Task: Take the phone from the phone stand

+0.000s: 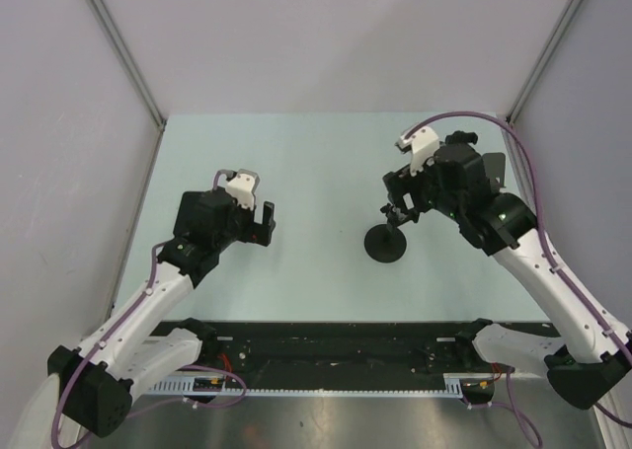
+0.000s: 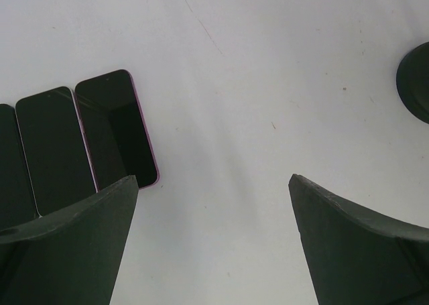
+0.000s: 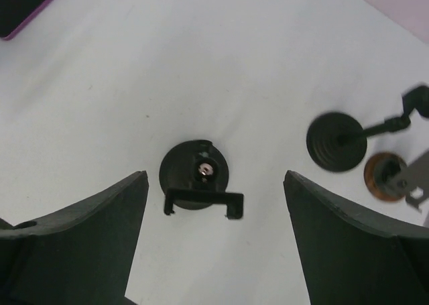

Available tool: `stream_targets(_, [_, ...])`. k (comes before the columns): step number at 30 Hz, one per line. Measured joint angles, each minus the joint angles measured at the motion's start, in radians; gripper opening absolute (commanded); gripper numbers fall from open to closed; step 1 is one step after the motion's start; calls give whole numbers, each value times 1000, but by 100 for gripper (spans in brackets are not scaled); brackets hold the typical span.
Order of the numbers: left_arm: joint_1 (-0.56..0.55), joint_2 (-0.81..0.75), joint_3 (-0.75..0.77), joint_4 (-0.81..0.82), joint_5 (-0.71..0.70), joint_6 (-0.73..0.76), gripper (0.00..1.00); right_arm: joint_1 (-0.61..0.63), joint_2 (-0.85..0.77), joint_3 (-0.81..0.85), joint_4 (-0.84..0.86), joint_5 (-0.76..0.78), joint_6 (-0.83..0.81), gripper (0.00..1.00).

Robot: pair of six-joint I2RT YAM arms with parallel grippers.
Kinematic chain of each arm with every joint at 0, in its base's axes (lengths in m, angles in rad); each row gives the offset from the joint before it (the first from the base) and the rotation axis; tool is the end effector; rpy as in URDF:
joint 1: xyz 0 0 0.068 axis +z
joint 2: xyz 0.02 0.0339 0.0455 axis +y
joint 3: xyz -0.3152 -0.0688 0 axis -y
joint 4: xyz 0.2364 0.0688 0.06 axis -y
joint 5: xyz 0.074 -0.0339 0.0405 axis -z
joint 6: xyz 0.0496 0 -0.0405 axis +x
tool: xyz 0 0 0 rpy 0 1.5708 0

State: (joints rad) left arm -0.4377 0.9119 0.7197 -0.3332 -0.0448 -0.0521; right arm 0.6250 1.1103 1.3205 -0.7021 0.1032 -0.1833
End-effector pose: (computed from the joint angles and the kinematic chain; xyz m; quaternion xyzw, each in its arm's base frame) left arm 0.1616 -0.0732 0.3145 0.1550 0.8524 -0.1022 0.4889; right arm 0.1711 0.1172 0.4456 -0.3126 0.7982 0.0692 0.5102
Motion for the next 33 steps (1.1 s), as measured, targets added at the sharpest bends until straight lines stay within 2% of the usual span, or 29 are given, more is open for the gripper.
stream_targets(5, [0,8,0,3,0,0,100,-117,-35,-26,-67,11,89,71])
stream_targets(10, [-3,17,0,3,-1,0,100,-224,-53,-111,-109,-55,135,56])
stream_targets(17, [-9,24,0,3,-3,0,100,-269,-28,-198,-97,-177,142,48])
stream_targets(26, [-9,32,0,4,-3,0,100,-312,41,-260,-32,-272,111,43])
stream_targets(29, [-9,37,0,6,-3,0,100,-316,55,-260,-3,-291,95,33])
stream_targets(30, [-9,39,0,6,-4,1,100,-319,60,-260,6,-299,92,25])
stream_targets(32, [-9,39,0,7,-3,1,100,-323,65,-260,19,-311,80,16])
stream_targets(33, [-9,39,0,8,-4,0,100,-325,67,-260,27,-316,76,6])
